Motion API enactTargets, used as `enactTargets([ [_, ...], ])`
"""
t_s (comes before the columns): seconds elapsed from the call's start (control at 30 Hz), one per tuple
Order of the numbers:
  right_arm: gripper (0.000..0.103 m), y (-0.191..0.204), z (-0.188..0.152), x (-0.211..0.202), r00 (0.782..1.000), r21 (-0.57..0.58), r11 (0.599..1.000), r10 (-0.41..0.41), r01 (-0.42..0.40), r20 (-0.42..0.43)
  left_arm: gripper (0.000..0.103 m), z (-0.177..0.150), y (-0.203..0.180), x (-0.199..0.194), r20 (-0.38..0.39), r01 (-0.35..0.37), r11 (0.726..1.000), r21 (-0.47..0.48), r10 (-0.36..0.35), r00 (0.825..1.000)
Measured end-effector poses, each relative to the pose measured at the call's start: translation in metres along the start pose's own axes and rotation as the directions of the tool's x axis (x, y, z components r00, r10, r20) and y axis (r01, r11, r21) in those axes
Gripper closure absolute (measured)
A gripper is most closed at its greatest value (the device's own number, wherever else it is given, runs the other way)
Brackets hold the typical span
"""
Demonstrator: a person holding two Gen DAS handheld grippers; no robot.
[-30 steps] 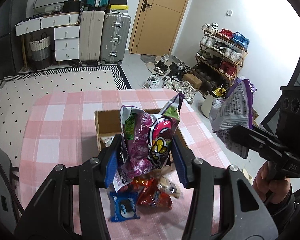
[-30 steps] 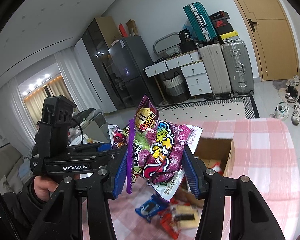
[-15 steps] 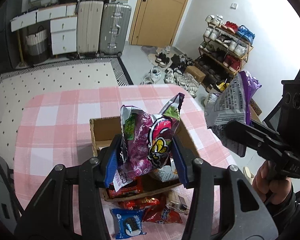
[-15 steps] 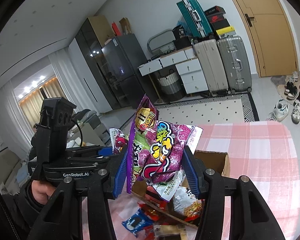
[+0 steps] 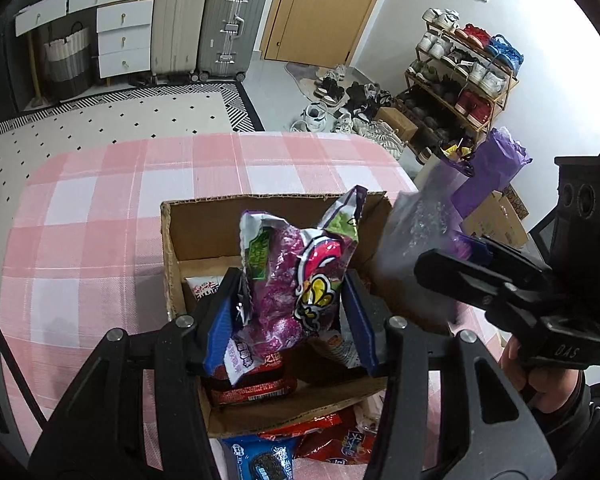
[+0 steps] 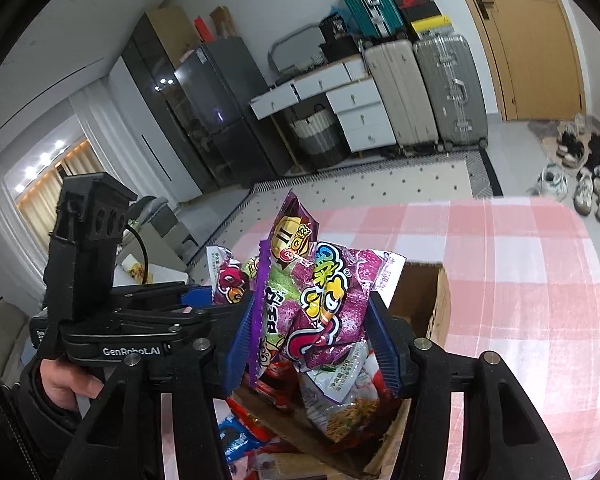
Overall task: Organize snacks
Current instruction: 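Open both grippers to drop the purple candy bags into box, then withdraw both open grippers from the box toward the remaining snacks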
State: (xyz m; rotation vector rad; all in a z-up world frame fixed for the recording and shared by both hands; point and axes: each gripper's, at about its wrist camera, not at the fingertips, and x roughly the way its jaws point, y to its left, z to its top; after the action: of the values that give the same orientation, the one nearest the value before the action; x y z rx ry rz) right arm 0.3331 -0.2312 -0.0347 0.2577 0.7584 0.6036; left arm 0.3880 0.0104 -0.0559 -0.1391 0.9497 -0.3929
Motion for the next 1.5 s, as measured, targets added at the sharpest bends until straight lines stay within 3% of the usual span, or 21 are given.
enactTargets([
  [0.03, 0.046, -0.002, 0.0, 0.002, 1.0, 0.001, 1.0, -0.003, 0.003, -0.003, 0.043, -0.001, 0.002, 0.003, -0.003, -0.002, 1.0, -0.006, 0.002, 1.0],
  [0.1, 0.032, -0.006, 0.0, 0.003, 1.0, 0.006, 1.0, -0.026, 0.026, 0.0, 0.023, -0.001, 0.006, 0.007, -0.012, -0.027, 0.999, -0.028, 0.027, 1.0],
  [0.57, 0.016, 0.017, -0.006, -0.062, 0.992, -0.008, 1.0, -0.027, 0.028, 0.125, 0.022, -0.027, -0.012, -0.039, 0.063, -0.077, 0.997, -0.004, 0.077, 0.995],
  [0.67, 0.016, 0.03, -0.014, -0.073, 0.989, -0.043, 0.996, -0.067, 0.074, 0.132, 0.021, -0.036, -0.018, -0.056, 0.082, -0.087, 0.996, -0.003, 0.086, 0.993],
  [1.13, 0.007, 0.069, -0.06, -0.129, 0.976, -0.072, 0.994, -0.071, 0.088, 0.205, 0.015, -0.088, -0.049, -0.128, 0.176, -0.122, 0.992, 0.018, 0.117, 0.977],
  [1.23, 0.007, 0.076, -0.071, -0.14, 0.973, -0.077, 0.993, -0.071, 0.09, 0.219, 0.014, -0.098, -0.054, -0.139, 0.189, -0.122, 0.992, 0.026, 0.115, 0.975],
  [1.3, 0.007, 0.081, -0.08, -0.146, 0.973, -0.082, 0.993, -0.069, 0.089, 0.222, 0.013, -0.105, -0.058, -0.146, 0.199, -0.083, 0.995, 0.046, 0.072, 0.977],
  [1.4, 0.007, 0.088, -0.088, -0.151, 0.974, -0.089, 0.993, -0.058, 0.08, 0.221, 0.001, -0.119, -0.064, -0.159, 0.23, -0.048, 0.997, 0.057, 0.034, 0.973],
  [1.5, 0.006, 0.093, -0.101, -0.156, 0.972, -0.086, 0.993, -0.063, 0.084, 0.227, 0.001, -0.132, -0.069, -0.173, 0.265, -0.05, 0.996, 0.068, 0.031, 0.964],
])
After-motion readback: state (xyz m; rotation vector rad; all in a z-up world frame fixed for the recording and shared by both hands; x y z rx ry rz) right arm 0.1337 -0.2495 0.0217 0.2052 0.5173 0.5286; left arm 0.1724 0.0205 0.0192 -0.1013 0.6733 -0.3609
